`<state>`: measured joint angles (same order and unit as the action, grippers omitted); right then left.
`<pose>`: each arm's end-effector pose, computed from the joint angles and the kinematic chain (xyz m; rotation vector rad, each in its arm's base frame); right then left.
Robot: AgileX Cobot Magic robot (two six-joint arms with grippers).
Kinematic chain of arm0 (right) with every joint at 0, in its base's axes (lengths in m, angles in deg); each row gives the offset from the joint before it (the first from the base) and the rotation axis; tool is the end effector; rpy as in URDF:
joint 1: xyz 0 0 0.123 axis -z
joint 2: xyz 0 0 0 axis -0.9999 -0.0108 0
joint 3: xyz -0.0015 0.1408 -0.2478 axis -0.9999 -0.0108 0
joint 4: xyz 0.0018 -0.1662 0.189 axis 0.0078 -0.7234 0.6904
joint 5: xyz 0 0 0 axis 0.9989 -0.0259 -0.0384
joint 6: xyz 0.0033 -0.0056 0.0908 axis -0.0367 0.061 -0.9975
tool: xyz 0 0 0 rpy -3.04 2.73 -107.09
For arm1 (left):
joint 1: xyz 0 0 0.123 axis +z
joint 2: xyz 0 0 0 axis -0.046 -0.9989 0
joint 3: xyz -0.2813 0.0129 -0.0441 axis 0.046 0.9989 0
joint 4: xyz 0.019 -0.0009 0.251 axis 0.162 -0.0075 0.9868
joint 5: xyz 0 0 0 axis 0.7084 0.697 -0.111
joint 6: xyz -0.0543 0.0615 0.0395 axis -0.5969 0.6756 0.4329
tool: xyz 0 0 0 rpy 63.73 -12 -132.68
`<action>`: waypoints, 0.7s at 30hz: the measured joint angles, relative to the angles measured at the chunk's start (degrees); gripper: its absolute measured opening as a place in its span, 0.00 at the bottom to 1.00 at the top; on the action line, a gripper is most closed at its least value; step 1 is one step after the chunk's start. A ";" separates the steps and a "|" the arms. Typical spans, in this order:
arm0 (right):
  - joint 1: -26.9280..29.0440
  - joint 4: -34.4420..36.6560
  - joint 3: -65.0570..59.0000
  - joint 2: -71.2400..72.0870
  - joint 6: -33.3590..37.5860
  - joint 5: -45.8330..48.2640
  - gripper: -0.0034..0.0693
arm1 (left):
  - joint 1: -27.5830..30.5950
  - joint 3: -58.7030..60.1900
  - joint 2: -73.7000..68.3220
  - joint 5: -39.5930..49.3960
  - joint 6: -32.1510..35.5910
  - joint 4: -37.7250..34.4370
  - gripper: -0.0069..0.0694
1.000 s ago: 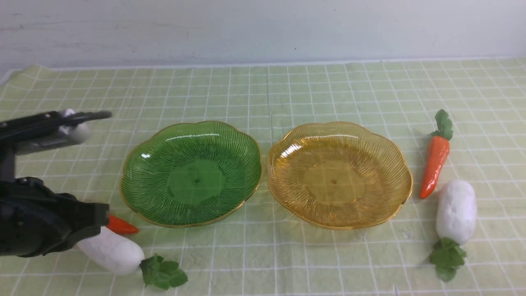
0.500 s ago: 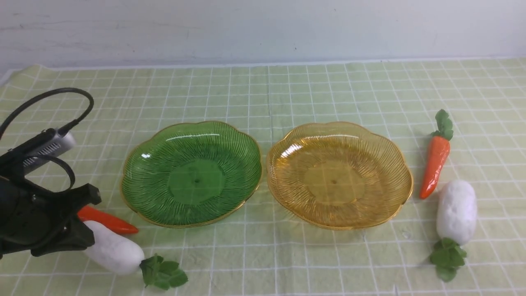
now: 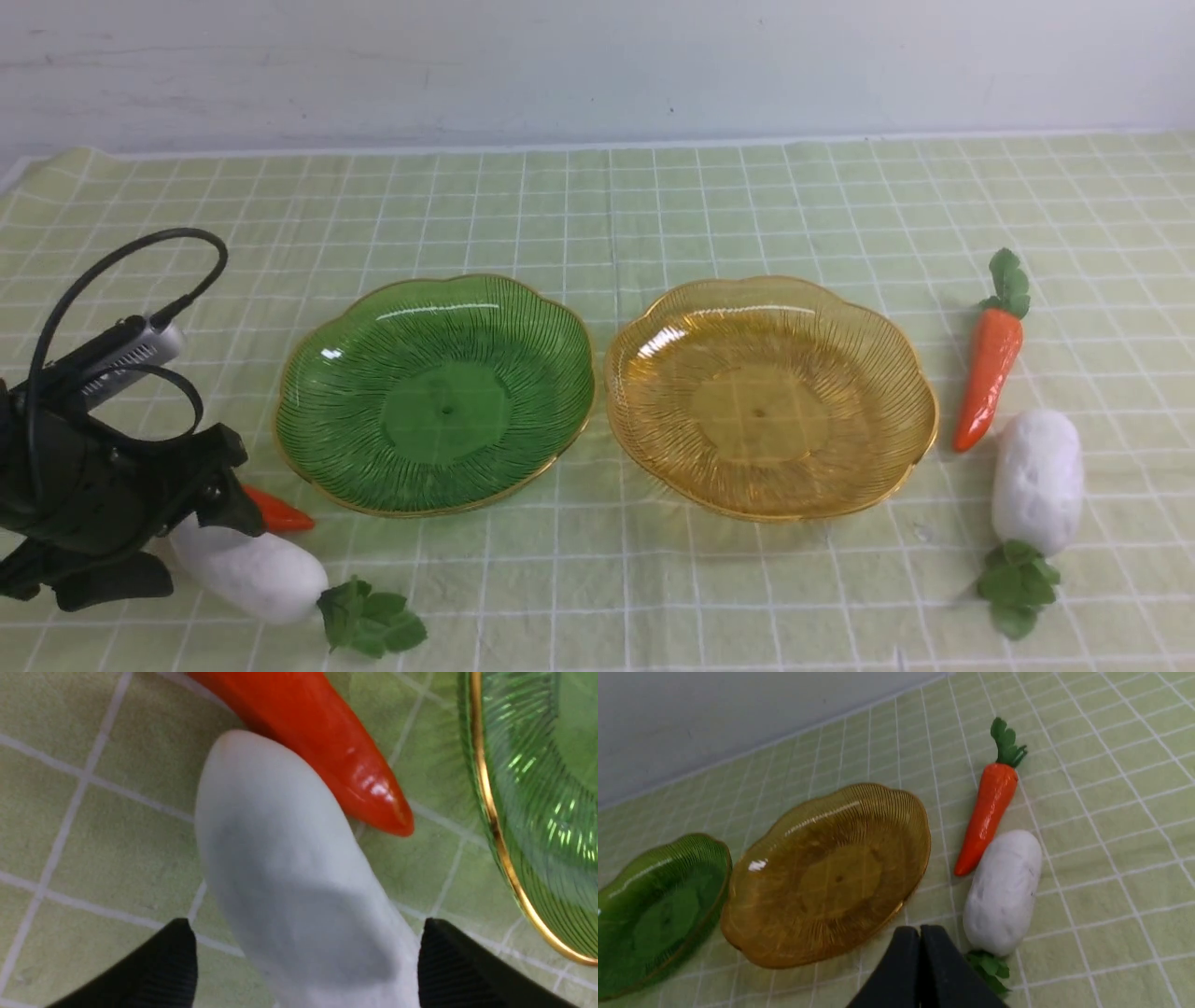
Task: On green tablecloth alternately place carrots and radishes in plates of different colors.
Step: 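Pick up the white radish and place it in the left plate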
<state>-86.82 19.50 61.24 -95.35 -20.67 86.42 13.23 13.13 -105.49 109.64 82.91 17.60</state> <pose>0.0857 0.0139 0.3011 0.2567 2.1374 0.3602 0.2684 0.0251 0.1850 -0.7316 2.7597 -0.4289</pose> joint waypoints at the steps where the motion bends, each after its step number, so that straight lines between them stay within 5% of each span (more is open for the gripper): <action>1: 0.00 -0.06 2.22 -2.42 1.05 2.38 0.03 | 0.00 0.00 -0.64 -0.54 0.00 -0.36 0.85; 5: 0.00 0.34 7.02 -11.06 4.12 6.41 0.03 | 0.00 -0.22 -2.68 -1.78 0.06 -2.20 0.79; 7: 0.00 2.22 8.28 -15.53 5.65 6.34 0.03 | 0.00 -0.71 -3.74 -1.59 0.83 -2.60 0.65; 21: -0.02 1.27 8.62 -34.81 7.35 2.97 0.03 | -1.97 -2.60 8.82 12.58 4.36 1.61 0.65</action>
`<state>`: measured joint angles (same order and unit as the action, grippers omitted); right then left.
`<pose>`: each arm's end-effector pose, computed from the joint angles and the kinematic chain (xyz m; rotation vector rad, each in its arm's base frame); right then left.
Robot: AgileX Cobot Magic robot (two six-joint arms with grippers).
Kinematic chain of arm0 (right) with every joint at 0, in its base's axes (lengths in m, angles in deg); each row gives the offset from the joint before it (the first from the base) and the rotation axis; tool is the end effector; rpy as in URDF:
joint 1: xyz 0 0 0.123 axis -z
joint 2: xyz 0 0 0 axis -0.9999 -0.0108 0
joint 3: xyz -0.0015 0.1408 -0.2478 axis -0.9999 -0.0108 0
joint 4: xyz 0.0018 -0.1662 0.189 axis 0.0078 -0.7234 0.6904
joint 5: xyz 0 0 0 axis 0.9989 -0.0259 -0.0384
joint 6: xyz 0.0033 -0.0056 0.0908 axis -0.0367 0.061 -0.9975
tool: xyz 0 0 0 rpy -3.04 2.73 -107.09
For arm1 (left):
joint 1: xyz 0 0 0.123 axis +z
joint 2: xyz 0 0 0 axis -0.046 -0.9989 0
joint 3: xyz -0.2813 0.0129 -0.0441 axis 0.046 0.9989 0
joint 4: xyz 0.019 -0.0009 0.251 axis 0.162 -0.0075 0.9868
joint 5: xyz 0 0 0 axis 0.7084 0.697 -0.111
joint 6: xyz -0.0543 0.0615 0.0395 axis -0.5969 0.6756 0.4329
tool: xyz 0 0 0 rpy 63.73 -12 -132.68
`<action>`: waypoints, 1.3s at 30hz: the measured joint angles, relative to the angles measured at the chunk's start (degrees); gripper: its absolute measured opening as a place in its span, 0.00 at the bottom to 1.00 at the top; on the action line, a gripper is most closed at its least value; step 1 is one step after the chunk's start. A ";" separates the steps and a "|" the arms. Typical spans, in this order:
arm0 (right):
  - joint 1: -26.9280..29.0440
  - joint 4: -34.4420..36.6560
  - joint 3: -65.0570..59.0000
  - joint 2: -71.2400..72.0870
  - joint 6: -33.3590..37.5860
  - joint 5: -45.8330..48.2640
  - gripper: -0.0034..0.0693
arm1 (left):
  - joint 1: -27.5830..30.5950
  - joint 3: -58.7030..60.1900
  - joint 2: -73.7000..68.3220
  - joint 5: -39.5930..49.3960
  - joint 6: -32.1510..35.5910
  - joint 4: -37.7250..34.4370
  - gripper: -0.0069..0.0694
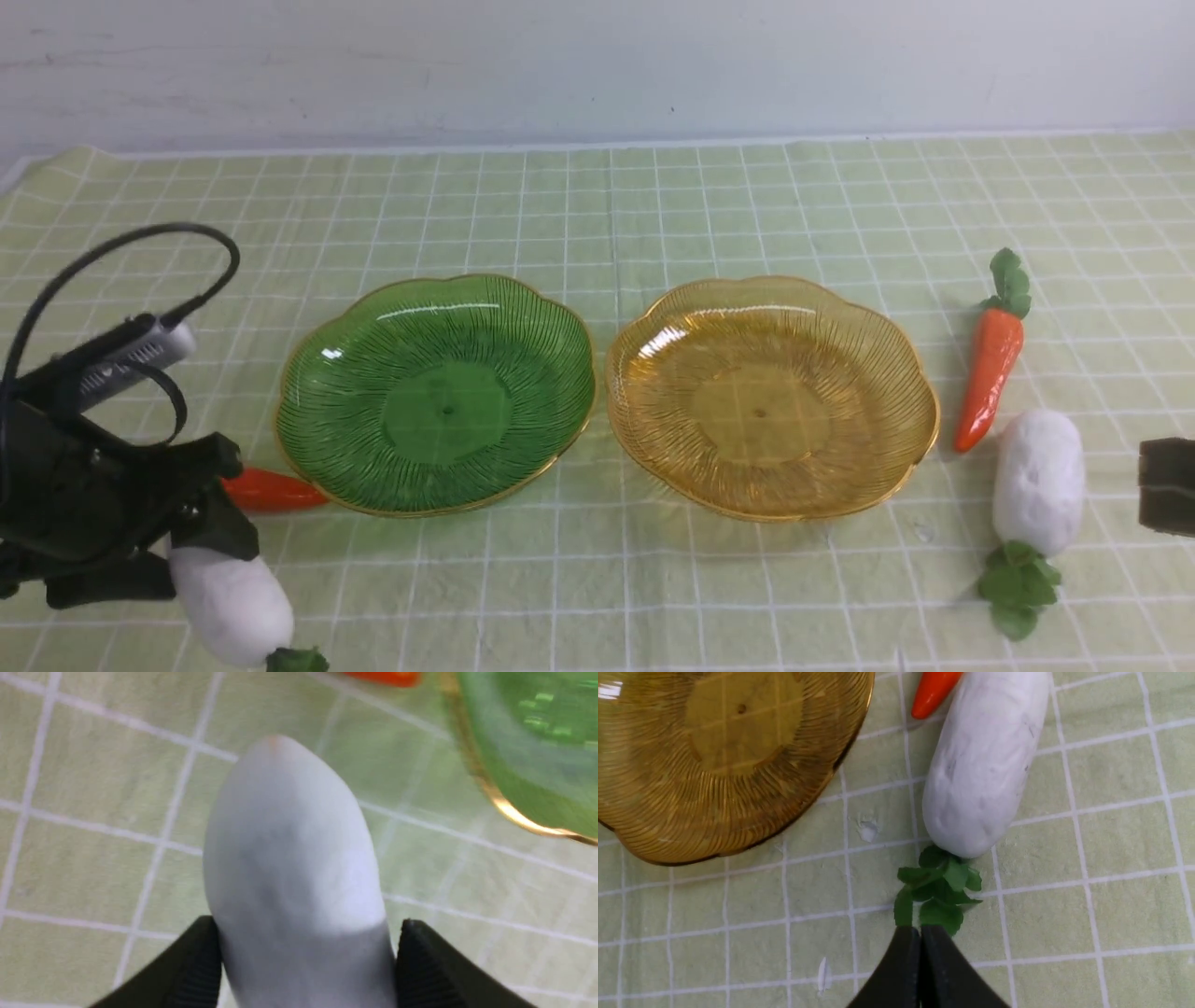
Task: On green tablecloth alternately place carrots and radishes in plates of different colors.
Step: 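Pick up the white radish and place it in the left plate, then place the white radish onto the plate beside the other radish with the right gripper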
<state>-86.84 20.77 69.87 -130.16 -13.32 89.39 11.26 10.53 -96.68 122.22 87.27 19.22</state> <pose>0.1906 0.0117 0.2615 0.2209 2.6371 0.3399 0.2466 0.0081 0.2319 -0.4531 2.8210 -0.4754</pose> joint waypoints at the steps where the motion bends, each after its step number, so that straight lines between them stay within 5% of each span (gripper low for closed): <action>1: 0.00 0.00 0.00 0.00 0.00 0.00 0.03 | -0.22 -0.25 0.34 0.31 0.46 -0.09 0.65; 10: 0.00 -3.39 8.69 -15.47 -0.31 -5.96 0.34 | -13.38 -16.45 -0.03 -3.79 13.39 -3.76 0.65; 16: 0.00 -3.54 14.14 -29.53 -1.65 -7.55 0.80 | -16.51 -23.81 -11.03 -12.78 18.41 -4.06 0.65; 18: 0.00 -3.59 14.59 -31.99 -1.69 -8.20 0.86 | -16.52 -25.14 -14.58 -14.03 18.53 -3.94 0.65; 23: 0.00 -3.59 14.77 -37.24 -1.76 -9.99 0.88 | -16.59 -27.06 -21.52 -14.37 17.07 -2.72 0.65; 27: -0.04 -3.59 14.87 -39.02 -1.59 -9.63 0.68 | -16.63 -27.18 -23.00 -14.42 15.47 -0.58 0.75; 30: -0.04 -3.59 15.56 -37.23 -0.65 -6.00 0.69 | -16.63 -29.01 -22.86 -12.18 13.49 3.88 0.88; 34: -0.20 -1.67 16.91 -32.82 -0.52 -2.94 0.69 | -16.56 -31.26 -21.94 -8.34 10.18 8.12 0.89; 37: -2.46 3.66 19.19 -28.11 1.45 -2.35 0.69 | -15.34 -33.35 -19.97 -4.21 5.96 11.02 0.75; 38: -7.90 10.63 22.83 -26.26 7.09 -3.23 0.69 | -12.46 -33.93 -16.62 -0.17 2.75 12.97 0.42; 39: -10.52 13.15 24.71 -26.38 9.49 -3.68 0.69 | -10.83 -33.93 -15.33 1.17 1.98 13.43 0.29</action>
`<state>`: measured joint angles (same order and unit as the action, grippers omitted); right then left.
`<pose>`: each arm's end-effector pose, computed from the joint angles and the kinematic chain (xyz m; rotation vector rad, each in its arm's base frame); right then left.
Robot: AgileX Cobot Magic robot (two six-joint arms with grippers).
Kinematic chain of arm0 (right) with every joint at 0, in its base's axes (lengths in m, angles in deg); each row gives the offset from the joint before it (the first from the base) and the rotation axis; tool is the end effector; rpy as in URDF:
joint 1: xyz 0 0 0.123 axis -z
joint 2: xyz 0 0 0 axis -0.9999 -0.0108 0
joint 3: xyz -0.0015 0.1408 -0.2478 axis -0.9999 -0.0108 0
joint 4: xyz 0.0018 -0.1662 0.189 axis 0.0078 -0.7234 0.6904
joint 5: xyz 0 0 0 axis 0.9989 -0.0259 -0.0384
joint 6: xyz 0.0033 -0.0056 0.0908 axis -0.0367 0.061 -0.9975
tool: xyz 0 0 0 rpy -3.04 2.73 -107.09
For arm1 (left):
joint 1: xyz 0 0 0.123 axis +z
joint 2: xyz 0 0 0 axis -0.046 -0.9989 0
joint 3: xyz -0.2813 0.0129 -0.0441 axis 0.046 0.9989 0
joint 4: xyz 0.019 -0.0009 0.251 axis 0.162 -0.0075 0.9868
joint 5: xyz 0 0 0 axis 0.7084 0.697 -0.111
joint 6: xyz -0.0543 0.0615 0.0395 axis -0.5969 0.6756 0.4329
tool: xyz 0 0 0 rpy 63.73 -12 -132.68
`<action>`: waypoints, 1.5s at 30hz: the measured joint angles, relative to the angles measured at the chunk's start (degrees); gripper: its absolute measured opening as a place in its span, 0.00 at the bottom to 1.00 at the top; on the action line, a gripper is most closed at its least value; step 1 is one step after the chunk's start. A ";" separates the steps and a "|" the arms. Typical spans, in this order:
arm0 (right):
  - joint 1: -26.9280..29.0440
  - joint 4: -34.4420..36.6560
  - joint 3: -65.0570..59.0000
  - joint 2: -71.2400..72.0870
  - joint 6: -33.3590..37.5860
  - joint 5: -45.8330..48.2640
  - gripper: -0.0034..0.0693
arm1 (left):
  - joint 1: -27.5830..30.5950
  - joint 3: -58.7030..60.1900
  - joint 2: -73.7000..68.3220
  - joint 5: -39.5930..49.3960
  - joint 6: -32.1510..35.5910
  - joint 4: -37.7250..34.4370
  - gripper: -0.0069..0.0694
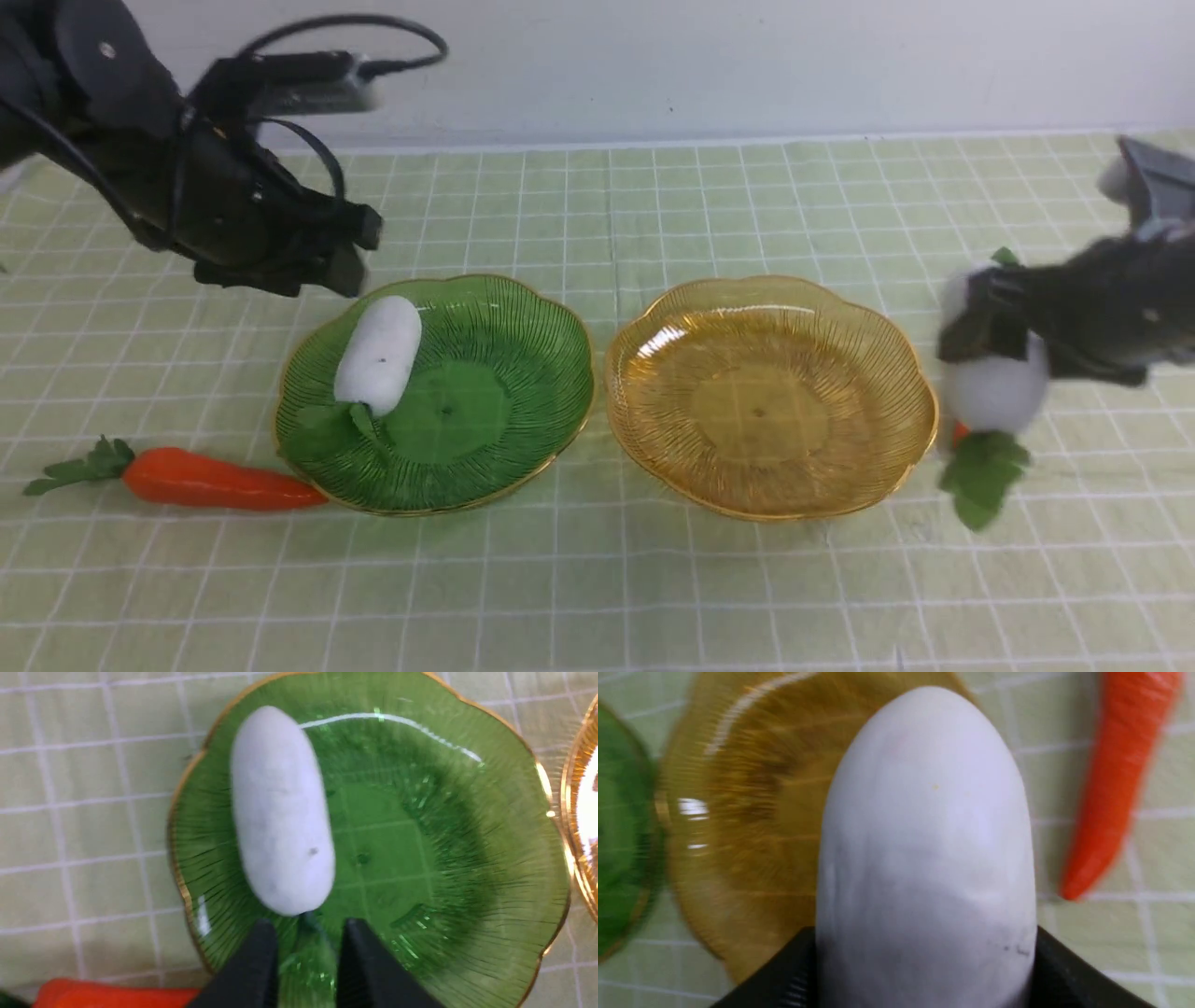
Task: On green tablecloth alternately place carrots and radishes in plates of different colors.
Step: 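Place the white radish onto the plate beside the other radish with the right gripper, then place the carrot on the yellow plate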
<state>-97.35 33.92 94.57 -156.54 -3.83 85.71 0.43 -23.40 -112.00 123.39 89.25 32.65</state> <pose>0.3146 0.0761 0.2770 -0.0467 2.5754 0.5893 0.3604 -0.0272 0.3098 0.0793 2.6112 -0.2100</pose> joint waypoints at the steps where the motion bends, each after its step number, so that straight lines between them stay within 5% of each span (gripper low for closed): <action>1: -2.62 2.23 2.11 -0.68 2.02 -0.19 0.69 | 1.89 0.17 1.19 0.99 -0.60 0.18 0.20; 4: -9.36 6.31 9.05 -4.95 5.11 -0.28 0.69 | 7.98 2.45 4.01 1.85 -1.95 -0.54 0.11; 11: -18.51 7.15 25.78 -21.44 5.96 -0.28 0.69 | 19.87 13.37 6.20 2.92 -3.36 -7.32 0.08; 17: -21.98 7.15 42.08 -36.84 4.72 2.26 0.69 | 22.73 18.58 4.30 2.92 -6.36 -12.46 0.11; 22: -22.53 7.15 51.21 -44.86 3.56 4.45 0.69 | 22.73 18.63 1.85 2.69 -8.55 -13.32 0.24; 26: -22.59 6.85 57.08 -49.57 3.50 6.40 0.70 | 22.73 18.63 -1.14 1.80 -10.94 -13.32 0.52; 33: -22.64 4.53 59.01 -50.81 3.50 7.35 0.89 | 22.73 18.63 -5.73 -2.63 -13.54 -17.17 0.86; 41: -22.64 4.28 59.01 -49.95 3.50 9.70 0.92 | 22.73 18.63 -9.51 -8.78 -13.74 -20.93 0.89; 45: -22.64 4.06 59.01 -47.45 3.55 11.63 0.92 | 22.67 18.63 -11.33 -10.66 -13.85 -21.89 0.81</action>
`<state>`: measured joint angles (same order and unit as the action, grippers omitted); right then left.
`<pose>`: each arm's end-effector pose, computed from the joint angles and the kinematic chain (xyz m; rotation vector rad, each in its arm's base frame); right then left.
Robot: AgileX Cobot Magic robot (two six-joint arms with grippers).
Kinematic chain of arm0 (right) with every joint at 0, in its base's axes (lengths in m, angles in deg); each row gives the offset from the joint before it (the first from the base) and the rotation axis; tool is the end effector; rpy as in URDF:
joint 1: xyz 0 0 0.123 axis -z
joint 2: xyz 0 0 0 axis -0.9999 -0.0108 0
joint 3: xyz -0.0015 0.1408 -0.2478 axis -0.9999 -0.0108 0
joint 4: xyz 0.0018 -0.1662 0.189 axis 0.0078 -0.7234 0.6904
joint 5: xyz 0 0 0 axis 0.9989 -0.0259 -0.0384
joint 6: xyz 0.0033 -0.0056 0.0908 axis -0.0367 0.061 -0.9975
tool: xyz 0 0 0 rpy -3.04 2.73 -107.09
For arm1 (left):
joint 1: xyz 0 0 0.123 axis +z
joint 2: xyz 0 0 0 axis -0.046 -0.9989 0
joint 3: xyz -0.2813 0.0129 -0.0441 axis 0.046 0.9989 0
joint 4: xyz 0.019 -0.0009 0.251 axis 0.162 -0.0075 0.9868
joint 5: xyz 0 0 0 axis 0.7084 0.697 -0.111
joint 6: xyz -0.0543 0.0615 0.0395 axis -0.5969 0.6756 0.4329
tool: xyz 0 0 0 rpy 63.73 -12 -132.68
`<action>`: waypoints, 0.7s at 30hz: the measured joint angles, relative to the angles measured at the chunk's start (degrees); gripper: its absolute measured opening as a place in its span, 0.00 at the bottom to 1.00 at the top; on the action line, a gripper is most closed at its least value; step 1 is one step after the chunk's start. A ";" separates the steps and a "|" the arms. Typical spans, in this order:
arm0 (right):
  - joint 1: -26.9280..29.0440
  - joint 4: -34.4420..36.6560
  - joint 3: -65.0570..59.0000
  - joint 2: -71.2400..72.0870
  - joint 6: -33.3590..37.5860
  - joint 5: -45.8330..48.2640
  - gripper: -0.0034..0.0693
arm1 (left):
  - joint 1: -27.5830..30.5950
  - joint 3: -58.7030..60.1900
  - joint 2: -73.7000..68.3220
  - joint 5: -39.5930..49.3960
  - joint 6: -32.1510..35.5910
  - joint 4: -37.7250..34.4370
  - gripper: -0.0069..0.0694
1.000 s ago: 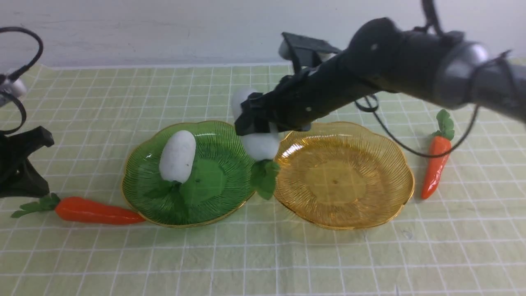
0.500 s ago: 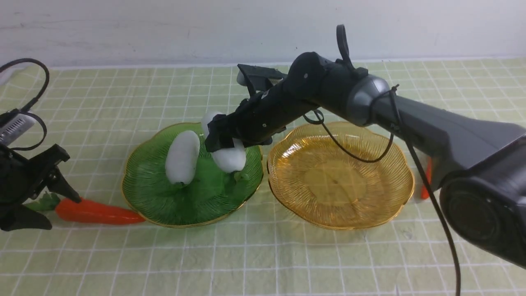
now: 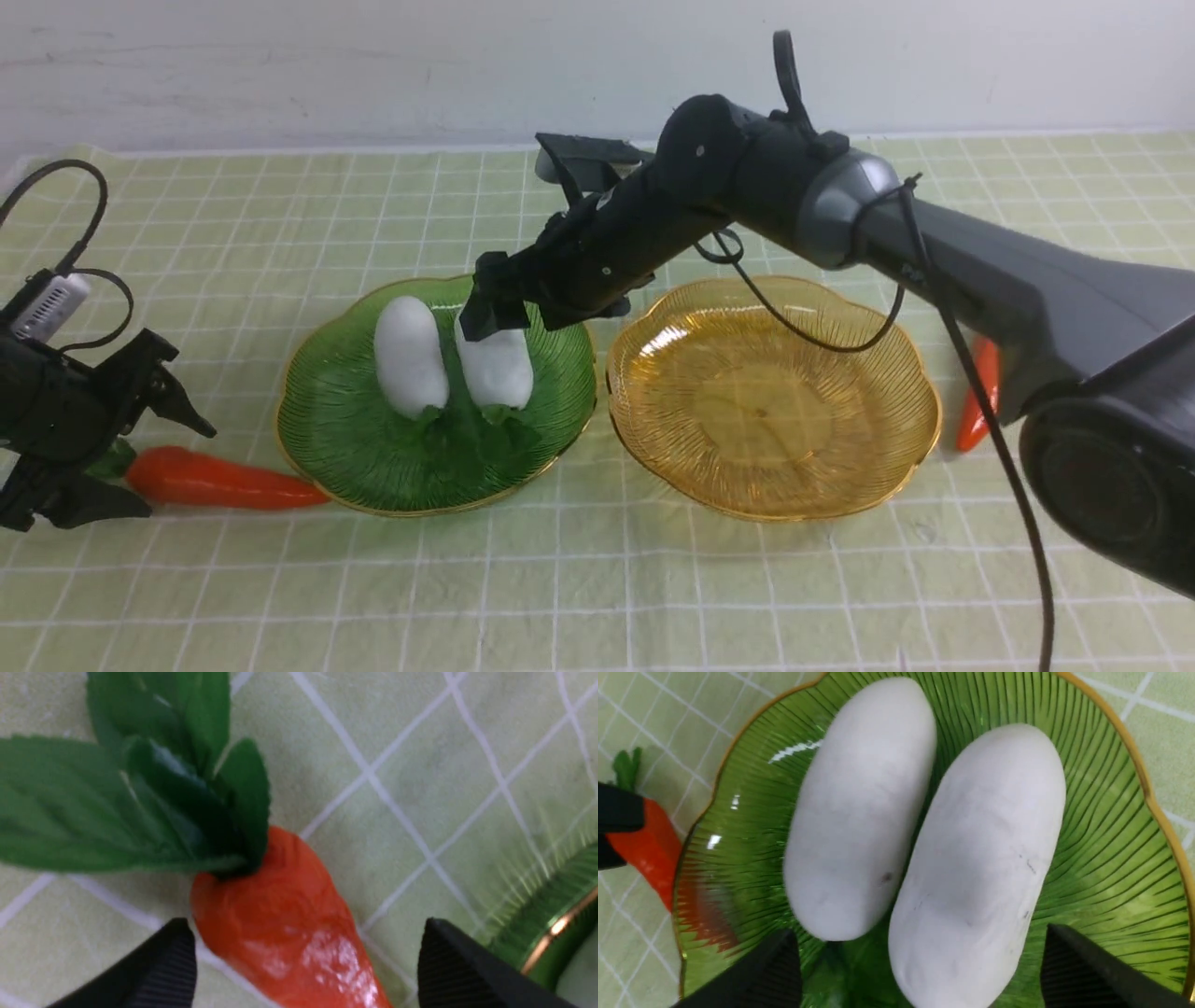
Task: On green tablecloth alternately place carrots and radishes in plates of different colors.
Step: 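Place the carrot on the yellow plate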
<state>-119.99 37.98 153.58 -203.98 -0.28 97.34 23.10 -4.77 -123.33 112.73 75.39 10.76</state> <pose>0.4313 0.3045 0.2180 -0.7273 2.5006 0.8657 0.3406 0.0923 0.1637 -1.2439 2.5855 -0.5700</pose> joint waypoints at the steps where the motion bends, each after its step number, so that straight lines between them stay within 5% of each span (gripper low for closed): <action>1: 0.00 -0.03 0.23 0.68 0.00 1.24 0.92 | -0.04 0.00 -0.44 0.01 0.07 -0.06 0.77; 4: 0.41 -0.78 1.51 3.26 0.00 6.42 0.91 | -0.06 -0.25 -1.38 0.15 1.24 -0.06 0.59; 9: 2.83 -5.77 4.60 6.86 -1.35 15.09 0.80 | 0.00 -2.59 -1.04 2.47 3.52 4.28 0.58; 15: 9.90 -21.41 5.80 13.40 -8.57 17.16 0.46 | 0.74 -13.75 6.27 14.24 4.52 15.57 0.58; 21: 20.44 -23.95 4.27 15.99 -11.61 17.43 0.07 | -8.79 -27.93 12.26 25.28 8.35 11.71 0.58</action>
<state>-99.56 14.03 157.85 -187.99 -11.90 114.77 14.32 -32.70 -111.07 138.01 83.74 22.47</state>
